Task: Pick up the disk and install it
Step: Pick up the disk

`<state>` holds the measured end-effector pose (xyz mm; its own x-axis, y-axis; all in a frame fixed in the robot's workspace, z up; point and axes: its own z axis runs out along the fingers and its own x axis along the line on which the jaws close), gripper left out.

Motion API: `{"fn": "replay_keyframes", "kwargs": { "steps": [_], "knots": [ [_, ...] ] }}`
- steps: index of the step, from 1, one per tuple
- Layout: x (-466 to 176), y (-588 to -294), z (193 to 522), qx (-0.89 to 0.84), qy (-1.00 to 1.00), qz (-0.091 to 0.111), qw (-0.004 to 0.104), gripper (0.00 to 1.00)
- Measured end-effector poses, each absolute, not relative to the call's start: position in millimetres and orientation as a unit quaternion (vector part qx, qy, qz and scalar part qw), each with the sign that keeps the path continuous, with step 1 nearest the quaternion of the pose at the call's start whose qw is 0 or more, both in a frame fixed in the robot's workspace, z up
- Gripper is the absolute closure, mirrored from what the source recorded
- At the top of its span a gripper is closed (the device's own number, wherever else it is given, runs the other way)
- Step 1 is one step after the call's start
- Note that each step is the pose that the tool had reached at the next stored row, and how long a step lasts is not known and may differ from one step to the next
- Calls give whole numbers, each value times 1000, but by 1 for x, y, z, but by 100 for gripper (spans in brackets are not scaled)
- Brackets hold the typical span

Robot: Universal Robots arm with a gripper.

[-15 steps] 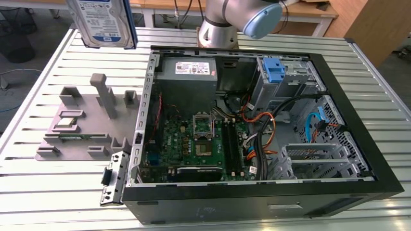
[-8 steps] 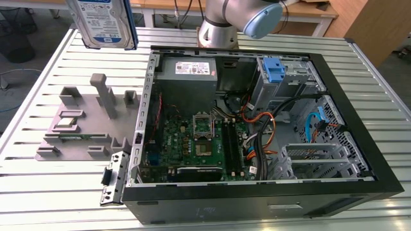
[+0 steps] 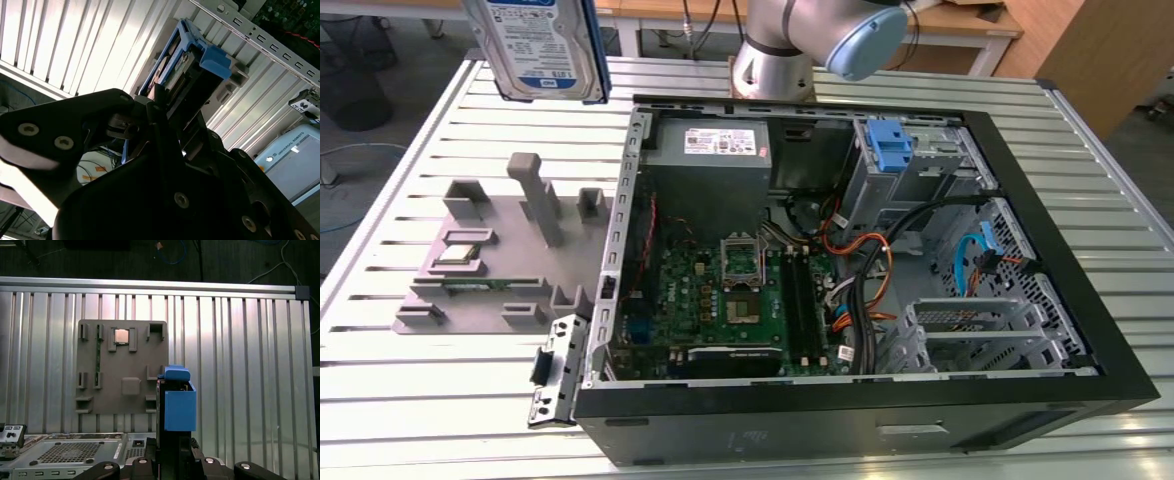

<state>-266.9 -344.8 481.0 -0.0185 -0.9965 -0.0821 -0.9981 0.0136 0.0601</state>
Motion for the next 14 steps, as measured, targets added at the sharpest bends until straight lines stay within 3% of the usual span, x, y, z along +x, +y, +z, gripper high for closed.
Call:
{"fn": "replay_keyframes", "kwargs": {
  "steps": [14],
  "knots": [
    [-263,-345,481,-700,712,50,8,65]
  ]
}}
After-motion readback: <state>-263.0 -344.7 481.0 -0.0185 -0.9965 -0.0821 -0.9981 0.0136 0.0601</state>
